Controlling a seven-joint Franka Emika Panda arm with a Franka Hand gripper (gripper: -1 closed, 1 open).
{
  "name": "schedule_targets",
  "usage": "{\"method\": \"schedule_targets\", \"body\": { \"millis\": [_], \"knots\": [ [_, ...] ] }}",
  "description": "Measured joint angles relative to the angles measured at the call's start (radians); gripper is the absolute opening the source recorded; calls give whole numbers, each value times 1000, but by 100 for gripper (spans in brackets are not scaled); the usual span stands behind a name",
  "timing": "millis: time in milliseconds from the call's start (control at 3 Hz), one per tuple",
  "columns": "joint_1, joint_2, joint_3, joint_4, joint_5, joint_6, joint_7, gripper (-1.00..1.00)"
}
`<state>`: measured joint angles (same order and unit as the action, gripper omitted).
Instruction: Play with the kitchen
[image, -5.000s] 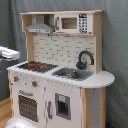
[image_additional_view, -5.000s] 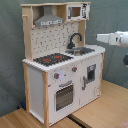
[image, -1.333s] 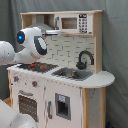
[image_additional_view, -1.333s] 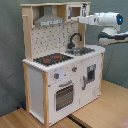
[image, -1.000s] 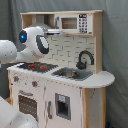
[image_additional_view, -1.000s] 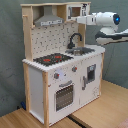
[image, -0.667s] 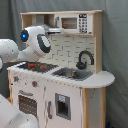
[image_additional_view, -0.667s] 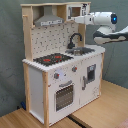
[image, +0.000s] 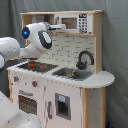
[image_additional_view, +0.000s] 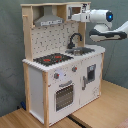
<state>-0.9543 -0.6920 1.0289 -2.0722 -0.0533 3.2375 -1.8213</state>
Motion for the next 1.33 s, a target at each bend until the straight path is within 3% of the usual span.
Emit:
{"method": "schedule_targets", "body": {
  "millis": [667,1000,1333],
  "knots": [
    [-70,62,104,99,1,-90,36,100],
    [-87,62,119,114,2,-95,44,100],
    [-88,62,120,115,2,-95,44,-100]
  ]
}}
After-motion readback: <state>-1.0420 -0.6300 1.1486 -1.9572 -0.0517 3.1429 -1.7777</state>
